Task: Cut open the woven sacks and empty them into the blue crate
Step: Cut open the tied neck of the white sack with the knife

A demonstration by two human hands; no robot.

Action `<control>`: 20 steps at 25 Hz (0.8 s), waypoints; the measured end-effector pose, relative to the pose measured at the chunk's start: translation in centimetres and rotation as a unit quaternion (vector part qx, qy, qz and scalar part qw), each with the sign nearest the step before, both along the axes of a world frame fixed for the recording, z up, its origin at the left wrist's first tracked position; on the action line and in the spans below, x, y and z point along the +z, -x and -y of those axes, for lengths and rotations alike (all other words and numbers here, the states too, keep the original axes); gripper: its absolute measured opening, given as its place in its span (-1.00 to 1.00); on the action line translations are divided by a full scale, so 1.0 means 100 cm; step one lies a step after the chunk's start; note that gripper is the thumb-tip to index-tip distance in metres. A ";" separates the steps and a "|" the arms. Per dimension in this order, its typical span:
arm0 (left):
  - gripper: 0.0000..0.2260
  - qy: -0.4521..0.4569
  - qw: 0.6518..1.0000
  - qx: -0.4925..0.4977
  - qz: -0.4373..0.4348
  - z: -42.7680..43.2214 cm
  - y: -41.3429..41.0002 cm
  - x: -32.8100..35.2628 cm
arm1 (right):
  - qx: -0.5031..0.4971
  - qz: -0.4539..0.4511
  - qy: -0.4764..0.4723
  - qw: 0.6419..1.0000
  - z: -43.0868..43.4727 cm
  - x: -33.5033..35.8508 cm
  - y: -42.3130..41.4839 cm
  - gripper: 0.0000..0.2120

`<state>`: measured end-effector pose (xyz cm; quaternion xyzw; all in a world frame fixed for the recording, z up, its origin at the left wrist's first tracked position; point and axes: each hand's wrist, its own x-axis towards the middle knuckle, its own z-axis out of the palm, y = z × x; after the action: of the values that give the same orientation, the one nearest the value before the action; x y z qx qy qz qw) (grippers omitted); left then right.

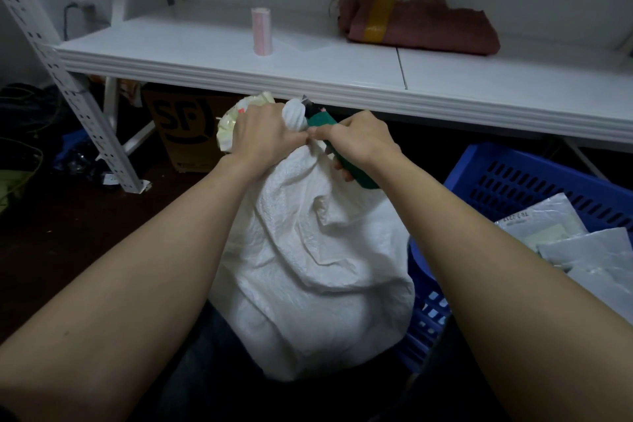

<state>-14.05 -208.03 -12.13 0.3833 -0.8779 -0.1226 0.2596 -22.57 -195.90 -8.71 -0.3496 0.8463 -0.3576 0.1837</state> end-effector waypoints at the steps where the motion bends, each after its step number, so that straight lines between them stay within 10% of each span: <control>1: -0.58 0.024 1.000 -0.015 0.001 0.003 -0.003 -0.002 | 0.003 -0.002 -0.007 1.000 -0.002 0.001 0.002 -0.63; 20: -0.73 0.181 0.955 -0.232 0.027 0.017 -0.007 -0.015 | 0.069 -0.200 -0.142 0.967 -0.044 0.010 0.018 -0.60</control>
<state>-13.38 -209.69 -13.63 0.1183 -0.9569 -0.0080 0.2653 -24.35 -191.50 -7.67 -0.4416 0.8819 -0.1429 0.0830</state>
